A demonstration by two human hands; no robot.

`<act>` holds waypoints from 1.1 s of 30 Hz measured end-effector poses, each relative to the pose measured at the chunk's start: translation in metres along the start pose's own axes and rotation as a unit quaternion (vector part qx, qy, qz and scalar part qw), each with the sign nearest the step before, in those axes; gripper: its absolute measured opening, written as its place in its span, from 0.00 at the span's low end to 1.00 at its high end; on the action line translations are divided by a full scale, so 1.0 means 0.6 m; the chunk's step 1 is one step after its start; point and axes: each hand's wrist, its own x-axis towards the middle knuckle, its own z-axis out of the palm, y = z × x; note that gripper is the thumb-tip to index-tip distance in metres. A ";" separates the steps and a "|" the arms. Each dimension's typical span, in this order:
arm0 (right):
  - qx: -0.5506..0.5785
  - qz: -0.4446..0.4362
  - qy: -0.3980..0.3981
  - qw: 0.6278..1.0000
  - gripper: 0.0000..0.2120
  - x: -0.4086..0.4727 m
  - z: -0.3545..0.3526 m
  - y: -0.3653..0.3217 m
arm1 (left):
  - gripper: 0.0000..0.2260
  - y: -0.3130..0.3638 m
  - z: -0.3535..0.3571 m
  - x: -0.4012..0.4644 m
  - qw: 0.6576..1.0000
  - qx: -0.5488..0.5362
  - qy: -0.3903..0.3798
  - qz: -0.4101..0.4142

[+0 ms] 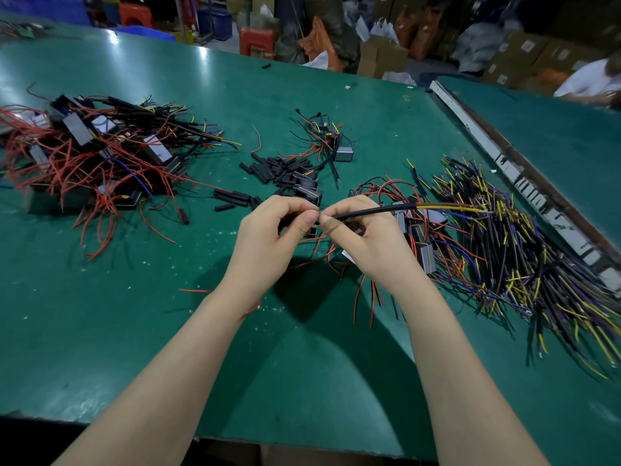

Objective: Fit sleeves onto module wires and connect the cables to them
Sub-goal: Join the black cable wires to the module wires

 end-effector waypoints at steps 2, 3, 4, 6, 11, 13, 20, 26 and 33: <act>-0.007 -0.007 -0.001 1.000 0.04 -0.001 0.000 0.000 | 0.10 -0.001 0.002 -0.001 1.000 0.007 -0.005 -0.004; -0.010 -0.013 -0.002 1.000 0.04 -0.002 0.000 -0.001 | 0.09 -0.001 0.003 -0.001 1.000 0.009 -0.009 -0.006; -0.012 -0.017 -0.003 1.000 0.04 -0.002 0.000 -0.001 | 0.07 -0.001 0.004 -0.001 1.000 0.010 -0.012 -0.008; -0.009 -0.018 -0.006 1.000 0.04 -0.002 -0.001 -0.002 | 0.07 0.000 0.007 -0.001 1.000 0.006 -0.015 -0.018; -0.018 0.007 -0.018 1.000 0.04 -0.002 -0.003 -0.005 | 0.12 0.005 0.007 0.000 1.000 0.010 -0.015 -0.011; -0.035 0.014 -0.014 0.999 0.04 -0.002 -0.001 -0.005 | 0.07 0.006 0.005 0.000 0.999 0.045 -0.009 0.012; -0.034 0.057 -0.027 0.997 0.03 -0.001 0.001 -0.004 | 0.05 0.011 -0.001 0.001 0.969 0.228 -0.010 0.094; 0.014 0.070 -0.068 0.995 0.07 0.001 -0.008 -0.001 | 0.12 0.014 -0.003 -0.003 0.932 0.344 -0.036 0.110; 0.009 0.079 -0.076 0.994 0.04 0.001 -0.009 0.006 | 0.15 0.020 -0.009 -0.004 0.935 0.329 -0.061 0.120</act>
